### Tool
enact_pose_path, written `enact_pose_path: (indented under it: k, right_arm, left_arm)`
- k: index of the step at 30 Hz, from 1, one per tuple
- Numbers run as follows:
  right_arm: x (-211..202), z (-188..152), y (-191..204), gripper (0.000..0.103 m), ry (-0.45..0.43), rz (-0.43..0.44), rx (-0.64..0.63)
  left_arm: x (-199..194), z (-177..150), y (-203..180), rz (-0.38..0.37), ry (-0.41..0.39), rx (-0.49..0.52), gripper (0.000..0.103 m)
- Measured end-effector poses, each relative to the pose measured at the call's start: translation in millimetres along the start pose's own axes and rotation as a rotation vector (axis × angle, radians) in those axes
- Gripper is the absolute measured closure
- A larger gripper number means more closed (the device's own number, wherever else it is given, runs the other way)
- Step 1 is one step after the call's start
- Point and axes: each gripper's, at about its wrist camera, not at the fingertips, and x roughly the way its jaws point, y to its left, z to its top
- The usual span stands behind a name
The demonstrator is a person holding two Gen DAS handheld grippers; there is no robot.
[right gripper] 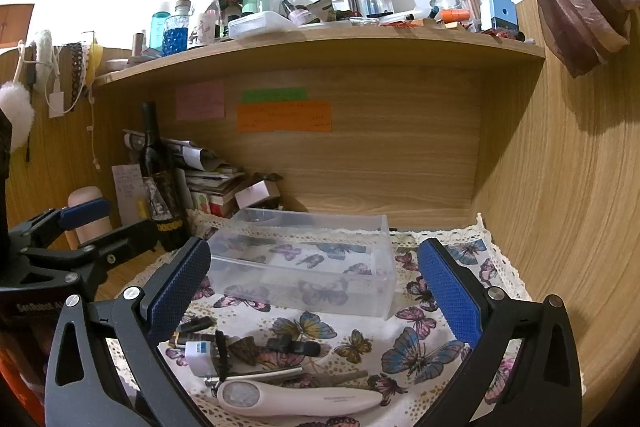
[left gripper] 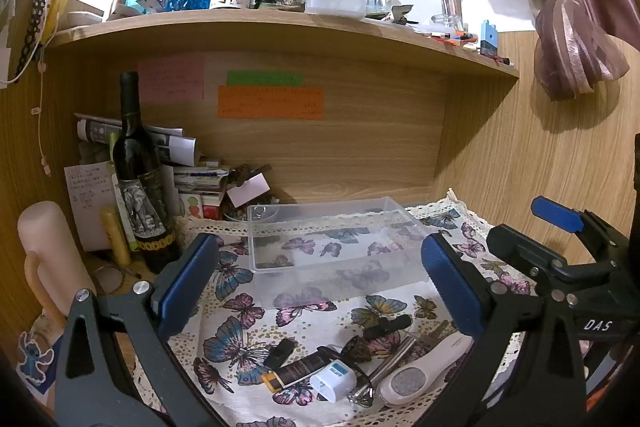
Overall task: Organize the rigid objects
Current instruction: 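Grasp the white plug adapter with the left tool while the right tool grasps the white handheld device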
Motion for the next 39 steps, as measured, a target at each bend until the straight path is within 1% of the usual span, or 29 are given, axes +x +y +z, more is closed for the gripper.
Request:
enact_pose_path:
  k: [2, 4, 5, 6, 8, 13, 16, 18, 21, 25, 26, 28, 30, 32, 33, 35, 39]
  right_arm:
    - [2.8, -1.3, -3.9, 0.000, 0.010, 0.001, 0.009]
    - [6.2, -4.0, -8.8, 0.005, 0.029, -0.002, 0.016]
    - [7.6, -5.8, -10.9, 0.007, 0.038, 0.000, 0.020]
    - [8.7, -8.2, -12.7, 0.009, 0.049, 0.003, 0.023]
    - [13.1, -14.3, -14.7, 0.009, 0.079, 0.019, 0.023]
    - [26.7, -36.1, -8.3, 0.009, 0.172, 0.050, -0.019]
    - [35.8, -53.5, -4.5, 0.009, 0.243, 0.073, -0.031]
    - [39.6, -63.7, -3.4, 0.009, 0.282, 0.091, -0.035]
    - [42.8, -77.2, 0.9, 0.009, 0.340, 0.125, -0.056]
    - [44.2, -94.0, 6.6, 0.007, 0.396, 0.142, -0.109]
    - [44.7, -98.5, 8.0, 0.006, 0.410, 0.145, -0.126]
    - [47.4, -104.6, 9.7, 0.006, 0.432, 0.144, -0.148]
    - [50.1, -109.3, 10.6, 0.005, 0.450, 0.152, -0.162]
    - [52.8, -110.9, 11.9, 0.005, 0.457, 0.166, -0.167]
    - [54.6, -111.2, 12.6, 0.005, 0.461, 0.172, -0.172]
    - [58.1, -111.3, 15.9, 0.004, 0.461, 0.179, -0.186]
    - [66.9, -109.0, 23.4, 0.004, 0.466, 0.198, -0.212]
  left_arm:
    - [-0.1, 0.9, 5.4, 0.006, 0.003, -0.009, 0.000]
    - [0.2, 0.4, 12.6, 0.012, 0.014, -0.020, 0.000]
    - [0.7, -0.8, 16.3, 0.021, 0.020, -0.025, 0.003]
    - [1.6, -2.6, 19.3, 0.033, 0.030, -0.026, 0.008]
    - [6.0, -9.3, 26.2, 0.054, 0.068, -0.023, 0.014]
    - [21.9, -36.6, 39.9, 0.055, 0.193, -0.046, 0.017]
    - [27.3, -53.6, 41.9, 0.053, 0.251, -0.055, 0.020]
    - [32.1, -63.7, 40.5, 0.027, 0.296, -0.069, 0.030]
    - [35.7, -77.0, 31.7, -0.011, 0.338, -0.070, 0.034]
    - [41.1, -90.6, 14.3, -0.064, 0.378, -0.045, 0.035]
    - [45.0, -93.7, 10.5, -0.071, 0.391, -0.041, 0.036]
    - [55.2, -97.0, 5.4, -0.073, 0.422, -0.042, 0.040]
    - [68.7, -101.6, 3.3, -0.079, 0.461, -0.050, 0.049]
    - [78.8, -107.7, 1.9, -0.090, 0.498, -0.061, 0.056]
    - [81.5, -110.4, 1.5, -0.097, 0.504, -0.065, 0.058]
    - [83.2, -113.4, -0.9, -0.088, 0.504, -0.053, 0.058]
    - [80.7, -114.5, 2.8, -0.086, 0.490, -0.063, 0.059]
